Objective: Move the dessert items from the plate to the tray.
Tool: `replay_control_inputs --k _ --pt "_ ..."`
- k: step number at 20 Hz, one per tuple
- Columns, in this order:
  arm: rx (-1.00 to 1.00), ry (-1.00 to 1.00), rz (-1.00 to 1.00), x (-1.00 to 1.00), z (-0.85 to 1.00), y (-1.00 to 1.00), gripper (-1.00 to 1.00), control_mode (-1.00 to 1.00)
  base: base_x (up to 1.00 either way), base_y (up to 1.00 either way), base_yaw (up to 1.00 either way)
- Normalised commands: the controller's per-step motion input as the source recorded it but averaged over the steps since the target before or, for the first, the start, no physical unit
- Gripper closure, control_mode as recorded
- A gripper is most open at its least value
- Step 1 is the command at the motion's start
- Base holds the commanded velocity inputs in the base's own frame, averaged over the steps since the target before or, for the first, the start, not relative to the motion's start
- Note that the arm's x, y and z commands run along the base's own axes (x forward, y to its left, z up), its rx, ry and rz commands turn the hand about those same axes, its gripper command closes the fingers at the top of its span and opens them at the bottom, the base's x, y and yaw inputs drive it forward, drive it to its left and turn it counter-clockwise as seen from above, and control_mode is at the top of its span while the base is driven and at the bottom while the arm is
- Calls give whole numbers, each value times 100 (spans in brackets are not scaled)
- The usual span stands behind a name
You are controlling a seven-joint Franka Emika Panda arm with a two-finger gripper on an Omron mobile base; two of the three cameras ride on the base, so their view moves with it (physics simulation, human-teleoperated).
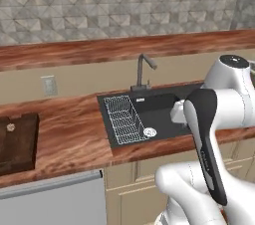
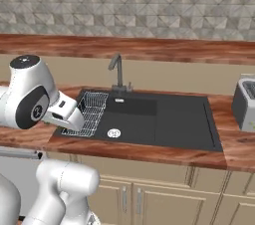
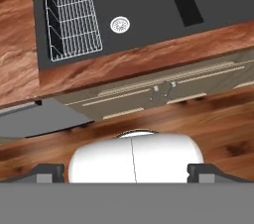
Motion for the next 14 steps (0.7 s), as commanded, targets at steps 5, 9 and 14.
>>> replay_control_inputs --k 5,9,14 --pt "0 0 0 0 0 0 -100 100 -2 -100 5" --pt "0 0 0 0 0 0 -100 100 7 -100 -2" --pt "0 0 0 0 0 0 -100 100 17 -100 -2"
